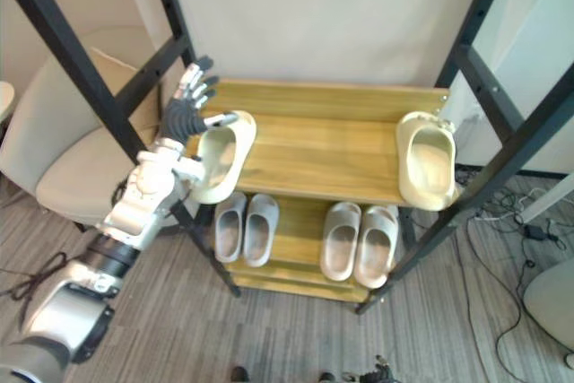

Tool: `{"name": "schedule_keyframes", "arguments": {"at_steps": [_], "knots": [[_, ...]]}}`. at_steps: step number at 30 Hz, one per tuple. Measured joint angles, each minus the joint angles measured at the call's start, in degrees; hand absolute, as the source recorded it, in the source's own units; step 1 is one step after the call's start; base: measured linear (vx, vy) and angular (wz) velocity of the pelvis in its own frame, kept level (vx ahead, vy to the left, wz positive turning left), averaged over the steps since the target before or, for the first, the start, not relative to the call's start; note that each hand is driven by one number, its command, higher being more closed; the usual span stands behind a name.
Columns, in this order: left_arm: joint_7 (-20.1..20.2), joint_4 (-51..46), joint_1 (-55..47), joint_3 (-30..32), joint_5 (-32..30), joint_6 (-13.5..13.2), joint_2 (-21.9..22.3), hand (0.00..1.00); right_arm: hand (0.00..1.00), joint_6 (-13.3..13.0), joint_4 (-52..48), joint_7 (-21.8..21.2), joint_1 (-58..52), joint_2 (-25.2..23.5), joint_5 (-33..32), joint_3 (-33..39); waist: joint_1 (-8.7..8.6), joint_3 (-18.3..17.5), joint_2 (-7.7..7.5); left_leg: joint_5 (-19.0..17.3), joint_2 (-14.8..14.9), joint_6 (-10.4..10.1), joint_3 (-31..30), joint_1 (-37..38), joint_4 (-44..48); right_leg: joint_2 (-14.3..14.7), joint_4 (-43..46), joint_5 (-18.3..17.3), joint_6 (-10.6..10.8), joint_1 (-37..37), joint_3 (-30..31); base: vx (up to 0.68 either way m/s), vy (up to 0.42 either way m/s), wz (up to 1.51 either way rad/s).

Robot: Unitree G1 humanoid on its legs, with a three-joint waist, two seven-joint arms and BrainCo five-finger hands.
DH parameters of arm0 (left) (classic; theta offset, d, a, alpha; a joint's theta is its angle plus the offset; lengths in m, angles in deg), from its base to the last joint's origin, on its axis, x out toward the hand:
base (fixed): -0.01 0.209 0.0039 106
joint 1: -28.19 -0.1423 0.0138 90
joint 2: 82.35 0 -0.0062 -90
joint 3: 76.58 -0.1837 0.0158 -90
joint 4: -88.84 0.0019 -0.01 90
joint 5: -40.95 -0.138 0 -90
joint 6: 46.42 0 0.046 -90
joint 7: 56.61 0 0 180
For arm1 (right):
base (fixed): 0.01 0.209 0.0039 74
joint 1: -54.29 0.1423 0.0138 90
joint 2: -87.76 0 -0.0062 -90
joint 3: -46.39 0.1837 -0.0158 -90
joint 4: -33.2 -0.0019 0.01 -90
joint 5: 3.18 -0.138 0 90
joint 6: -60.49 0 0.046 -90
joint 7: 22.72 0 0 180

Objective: Organize the slippers on the shoe rack

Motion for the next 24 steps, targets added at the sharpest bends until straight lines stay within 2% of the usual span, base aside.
{"name": "schedule_keyframes", "arguments": {"at_steps": [8,20,24], "knots": [[0.02,4.78,1.83,1.9,-5.0,1.99,-3.32,0.0,0.0,-0.01,-0.07,-0.27,0.15,-0.26,-0.46,1.71,-0.11,1.56,0.26,-0.02,0.07,-0.03,0.57,-1.3,0.02,0.12,0.22,0.1,-0.03,-1.89,1.13,0.02,-0.003,-0.06],[0.17,10.73,4.92,1.46,-12.04,2.51,-4.01,0.0,0.0,-0.03,-1.31,-0.36,0.09,0.11,-0.86,2.1,-0.06,2.48,1.35,0.09,0.38,-0.12,1.4,-2.73,0.0,0.24,0.74,0.15,-0.61,-4.53,2.53,-0.03,0.006,-0.06],[0.18,12.59,6.98,0.73,-17.58,3.26,-4.19,0.0,0.0,-0.03,-2.11,-0.38,0.14,0.02,-0.88,2.49,-0.06,2.72,1.4,0.47,0.58,-0.39,1.34,-4.31,0.0,0.36,1.17,0.29,-0.49,-6.27,2.55,-0.02,0.002,0.01]]}}
